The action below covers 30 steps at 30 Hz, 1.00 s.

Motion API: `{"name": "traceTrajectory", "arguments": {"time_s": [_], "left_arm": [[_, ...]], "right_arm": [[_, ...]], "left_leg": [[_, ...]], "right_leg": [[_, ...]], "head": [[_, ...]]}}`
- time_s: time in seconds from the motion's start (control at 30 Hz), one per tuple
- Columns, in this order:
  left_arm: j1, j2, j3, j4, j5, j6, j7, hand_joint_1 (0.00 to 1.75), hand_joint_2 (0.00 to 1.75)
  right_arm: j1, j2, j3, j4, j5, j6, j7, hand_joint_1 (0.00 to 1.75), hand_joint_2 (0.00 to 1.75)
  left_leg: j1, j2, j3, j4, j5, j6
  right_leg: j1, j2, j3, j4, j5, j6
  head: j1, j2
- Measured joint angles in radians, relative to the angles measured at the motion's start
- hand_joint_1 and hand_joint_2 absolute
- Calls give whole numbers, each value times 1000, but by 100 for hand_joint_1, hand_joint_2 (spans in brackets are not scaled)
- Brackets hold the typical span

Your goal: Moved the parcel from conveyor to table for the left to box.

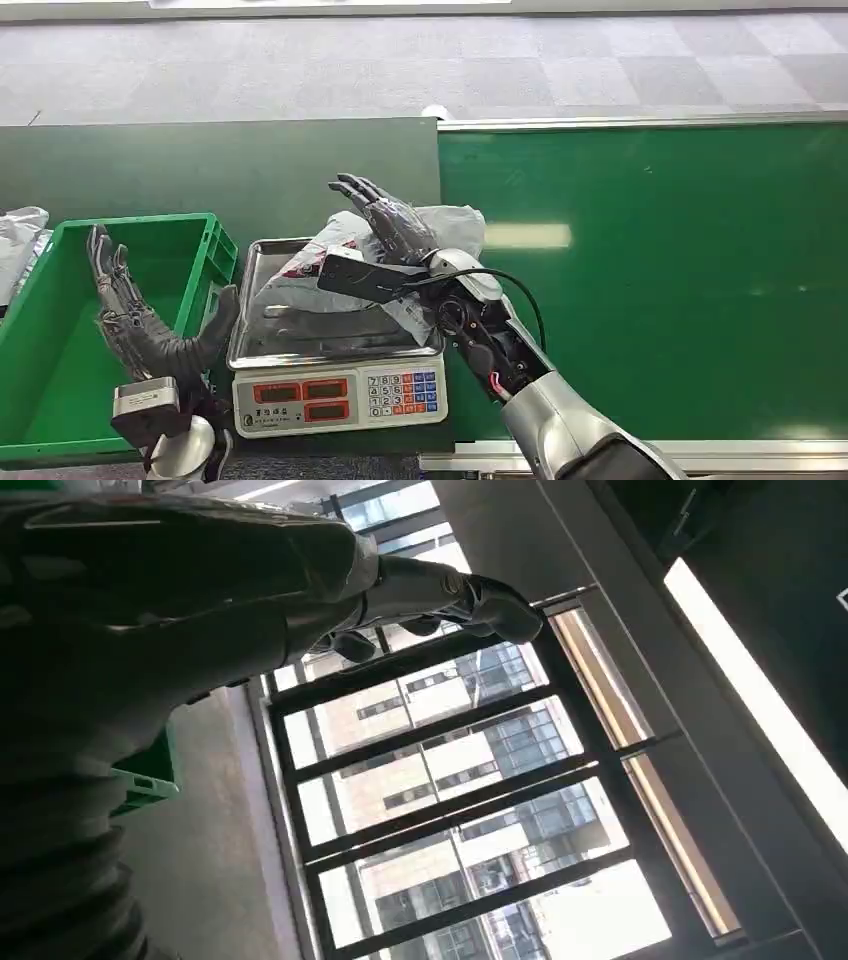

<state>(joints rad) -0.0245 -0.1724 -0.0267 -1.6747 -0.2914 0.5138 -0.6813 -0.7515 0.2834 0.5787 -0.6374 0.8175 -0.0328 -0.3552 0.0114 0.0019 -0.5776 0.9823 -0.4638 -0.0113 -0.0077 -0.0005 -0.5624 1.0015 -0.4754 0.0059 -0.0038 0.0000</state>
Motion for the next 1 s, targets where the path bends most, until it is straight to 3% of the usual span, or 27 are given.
{"name": "traceTrajectory", "arguments": {"time_s": [0.6,0.67,0.73,0.83,1.0], "left_arm": [[0,0,0,-1,0,0,0,0,175],[0,0,-2,0,-3,-46,26,0,175],[-1,0,-9,13,-18,-102,41,0,175],[-1,0,-22,32,-23,-97,39,0,175],[-10,0,-32,49,-23,-103,39,0,175]], "right_arm": [[0,0,0,0,0,0,0,0,175],[9,0,-17,-5,-89,84,-82,0,175],[61,-7,-105,-73,-364,331,-211,0,175],[100,-27,-188,-161,-796,454,-216,0,175],[141,-36,-258,-229,-995,627,-189,0,175]], "left_leg": [[0,0,0,0,0,0],[0,0,1,0,0,0],[0,-1,0,0,0,0],[-1,0,0,0,0,0],[-1,2,1,0,0,0]], "right_leg": [[0,0,0,0,0,0],[0,0,-1,0,0,0],[0,-2,0,0,0,0],[-1,-1,0,0,0,0],[-1,1,0,0,0,0]], "head": [[0,0],[0,0],[0,0],[0,0],[0,0]]}}
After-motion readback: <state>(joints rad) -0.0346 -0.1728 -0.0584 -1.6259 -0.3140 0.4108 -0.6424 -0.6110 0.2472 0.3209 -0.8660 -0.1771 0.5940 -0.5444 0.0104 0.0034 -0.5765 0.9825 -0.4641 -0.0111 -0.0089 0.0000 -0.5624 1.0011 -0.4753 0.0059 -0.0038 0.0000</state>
